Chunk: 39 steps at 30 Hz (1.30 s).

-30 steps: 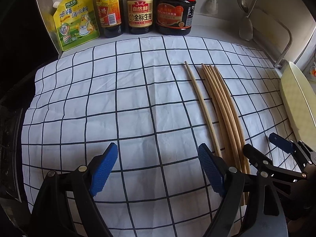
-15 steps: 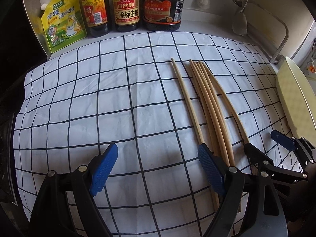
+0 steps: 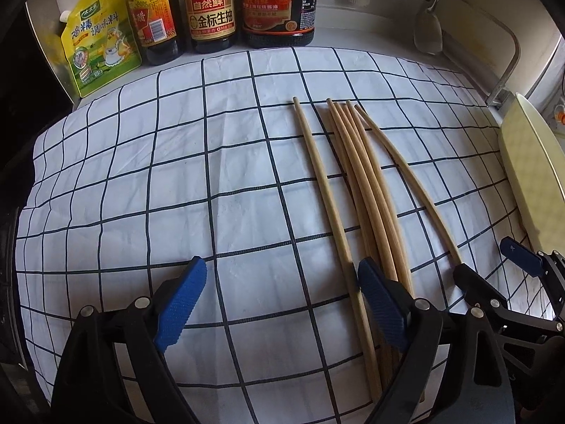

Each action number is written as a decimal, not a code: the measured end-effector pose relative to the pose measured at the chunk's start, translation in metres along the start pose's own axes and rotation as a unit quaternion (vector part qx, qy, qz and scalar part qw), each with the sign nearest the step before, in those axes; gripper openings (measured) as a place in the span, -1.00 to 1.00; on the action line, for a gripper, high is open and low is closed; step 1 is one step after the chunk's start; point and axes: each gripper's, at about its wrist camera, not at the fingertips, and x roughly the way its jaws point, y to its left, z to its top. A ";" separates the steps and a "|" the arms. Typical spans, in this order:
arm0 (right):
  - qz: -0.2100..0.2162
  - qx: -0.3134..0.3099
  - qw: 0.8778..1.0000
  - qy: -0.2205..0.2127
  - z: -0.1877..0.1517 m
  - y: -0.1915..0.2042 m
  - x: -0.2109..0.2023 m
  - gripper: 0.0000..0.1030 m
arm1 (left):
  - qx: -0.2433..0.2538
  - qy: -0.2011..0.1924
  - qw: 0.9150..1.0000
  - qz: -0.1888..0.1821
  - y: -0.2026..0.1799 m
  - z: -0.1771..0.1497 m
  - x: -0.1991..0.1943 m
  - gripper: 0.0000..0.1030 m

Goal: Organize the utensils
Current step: 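Lower the open right gripper around a single chopstick while the left gripper lowers around another, then close the right gripper on its chopstick while the left gripper closes on another, then carry the chopstick in the right gripper over the basin while the left gripper carries its own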

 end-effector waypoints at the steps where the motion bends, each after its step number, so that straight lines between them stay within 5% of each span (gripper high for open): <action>1: 0.000 -0.001 1.000 -0.001 0.000 0.000 0.000 0.38 | 0.003 0.000 1.000 0.005 -0.001 0.000 0.001 0.71; 7: -0.004 -0.020 1.000 -0.016 0.002 0.007 0.002 0.38 | 0.003 -0.007 1.000 0.014 -0.001 -0.003 0.001 0.76; 10: -0.012 -0.035 0.999 -0.026 0.002 0.010 0.002 0.38 | 0.002 -0.009 1.000 0.012 -0.001 -0.004 -0.001 0.63; 14: -0.014 -0.054 0.998 -0.034 0.001 0.014 0.001 0.34 | 0.009 -0.016 1.000 0.006 -0.004 -0.003 -0.006 0.17; 21: 0.018 -0.083 0.996 -0.024 0.003 0.030 0.000 -0.51 | 0.008 -0.014 1.000 -0.007 -0.003 0.000 -0.009 -0.83; 24: 0.027 -0.100 0.994 -0.019 0.002 0.040 0.000 -0.87 | 0.006 -0.010 1.000 -0.010 -0.001 -0.002 -0.009 -0.87; 39: 0.109 -0.003 0.994 0.000 -0.001 0.006 -0.041 -0.88 | -0.012 0.017 0.999 -0.047 0.010 -0.018 -0.051 -0.87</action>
